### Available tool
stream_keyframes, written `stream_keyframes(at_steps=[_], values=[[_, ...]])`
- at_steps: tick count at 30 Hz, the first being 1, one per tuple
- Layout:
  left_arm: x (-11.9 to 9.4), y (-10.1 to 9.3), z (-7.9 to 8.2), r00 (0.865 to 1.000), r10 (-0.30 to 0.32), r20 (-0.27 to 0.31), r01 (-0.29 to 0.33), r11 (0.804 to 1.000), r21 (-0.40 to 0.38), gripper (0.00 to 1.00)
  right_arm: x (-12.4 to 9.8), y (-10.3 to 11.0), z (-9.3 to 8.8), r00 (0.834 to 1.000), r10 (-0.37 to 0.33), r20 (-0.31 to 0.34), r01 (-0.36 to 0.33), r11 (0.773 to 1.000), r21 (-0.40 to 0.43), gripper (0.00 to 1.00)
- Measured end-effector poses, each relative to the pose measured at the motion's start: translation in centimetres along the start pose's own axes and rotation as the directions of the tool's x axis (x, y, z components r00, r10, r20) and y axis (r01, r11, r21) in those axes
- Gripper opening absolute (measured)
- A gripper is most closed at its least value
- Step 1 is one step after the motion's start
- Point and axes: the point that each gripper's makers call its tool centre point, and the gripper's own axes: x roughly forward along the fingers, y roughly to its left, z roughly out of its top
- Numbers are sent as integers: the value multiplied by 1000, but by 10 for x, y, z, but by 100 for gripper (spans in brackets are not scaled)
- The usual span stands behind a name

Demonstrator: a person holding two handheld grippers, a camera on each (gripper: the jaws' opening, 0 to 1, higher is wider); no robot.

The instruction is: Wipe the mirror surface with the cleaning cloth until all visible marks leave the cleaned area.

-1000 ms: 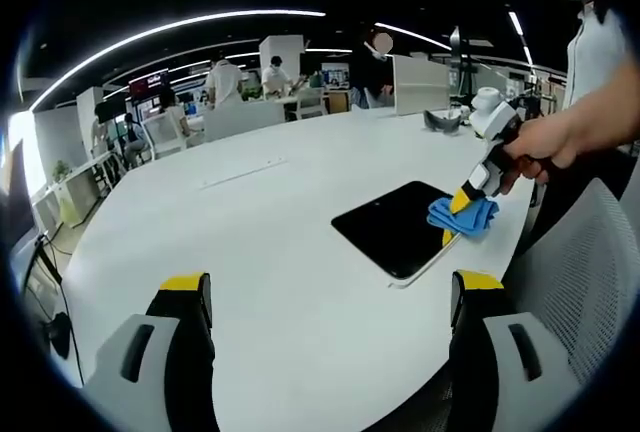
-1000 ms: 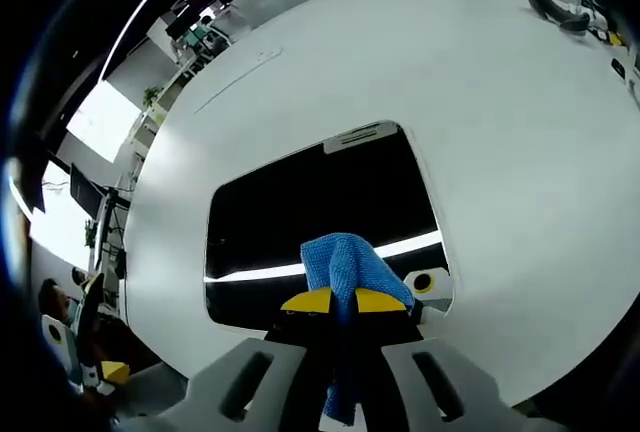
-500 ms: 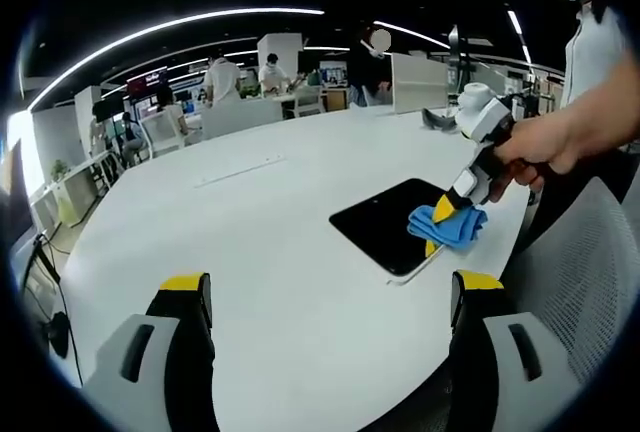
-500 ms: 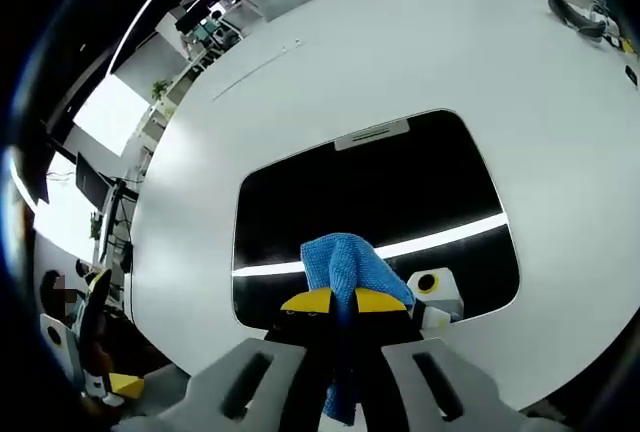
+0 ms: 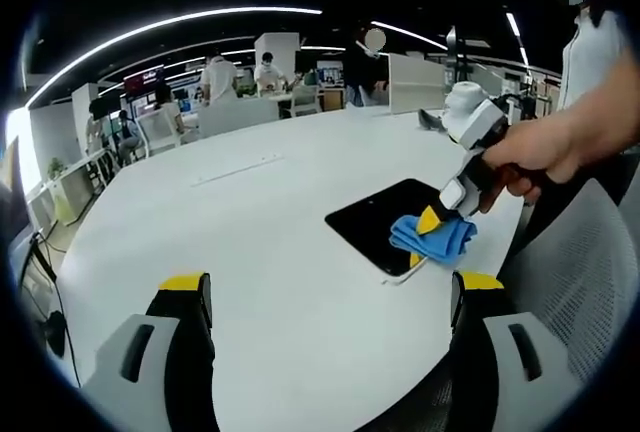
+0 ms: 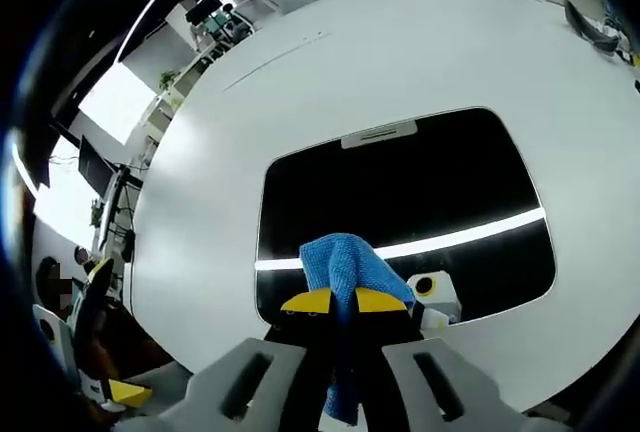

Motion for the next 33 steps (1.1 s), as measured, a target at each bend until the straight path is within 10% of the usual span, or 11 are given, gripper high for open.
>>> stream_keyframes(at_steps=[33], values=[[1, -2, -1, 1000, -11, -7, 11, 1000, -28, 99, 27, 54, 6, 997, 59, -39, -59, 998, 13, 0]])
